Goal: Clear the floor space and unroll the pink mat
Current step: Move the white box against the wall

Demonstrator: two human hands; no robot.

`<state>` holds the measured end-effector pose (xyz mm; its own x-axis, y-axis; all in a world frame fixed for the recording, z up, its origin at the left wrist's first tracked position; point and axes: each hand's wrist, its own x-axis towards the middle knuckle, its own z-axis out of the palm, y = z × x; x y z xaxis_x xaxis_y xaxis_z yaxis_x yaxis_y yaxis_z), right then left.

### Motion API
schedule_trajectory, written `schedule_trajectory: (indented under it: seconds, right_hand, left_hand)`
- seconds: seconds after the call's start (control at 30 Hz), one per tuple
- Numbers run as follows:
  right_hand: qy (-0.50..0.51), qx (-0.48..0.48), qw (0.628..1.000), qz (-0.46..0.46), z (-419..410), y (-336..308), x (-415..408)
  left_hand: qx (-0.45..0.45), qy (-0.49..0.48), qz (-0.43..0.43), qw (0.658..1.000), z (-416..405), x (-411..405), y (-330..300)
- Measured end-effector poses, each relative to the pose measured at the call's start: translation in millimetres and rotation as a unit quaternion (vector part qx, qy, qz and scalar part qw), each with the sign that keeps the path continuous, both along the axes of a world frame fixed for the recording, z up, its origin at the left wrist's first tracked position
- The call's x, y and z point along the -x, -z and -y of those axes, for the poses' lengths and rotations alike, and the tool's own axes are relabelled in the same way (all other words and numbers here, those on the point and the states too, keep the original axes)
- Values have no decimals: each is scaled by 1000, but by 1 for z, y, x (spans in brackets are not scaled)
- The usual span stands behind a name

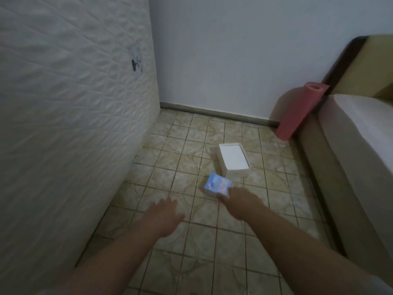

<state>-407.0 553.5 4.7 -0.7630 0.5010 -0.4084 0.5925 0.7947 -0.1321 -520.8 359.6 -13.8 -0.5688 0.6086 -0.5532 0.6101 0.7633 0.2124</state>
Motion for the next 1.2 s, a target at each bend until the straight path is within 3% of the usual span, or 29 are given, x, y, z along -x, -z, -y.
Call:
schedule_trajectory:
  seconds: [0.17, 0.27, 0.57, 0.9, 1.03, 1.2]
  right_hand:
    - [6, -17, 999, -31, -72, -36, 122]
    - [-12, -31, 998, -50, -98, -45, 187]
    - [-23, -12, 999, 28, -150, -4, 316]
    - [70, 59, 990, 112, -183, 57, 366]
    - [125, 104, 978, 127, -236, 69, 397]
    - [219, 93, 969, 62, -331, 63, 442]
  left_hand:
    - [27, -12, 45, 999, -13, 42, 30]
    - [63, 31, 59, 996, -24, 82, 41]
    - [34, 34, 10, 999, -107, 304, 22]
    - [-98, 125, -119, 980, -312, 526, -84]
    - [-131, 170, -135, 967, -398, 562, -96]
    - [-115, 220, -108, 963, -493, 578, -72]
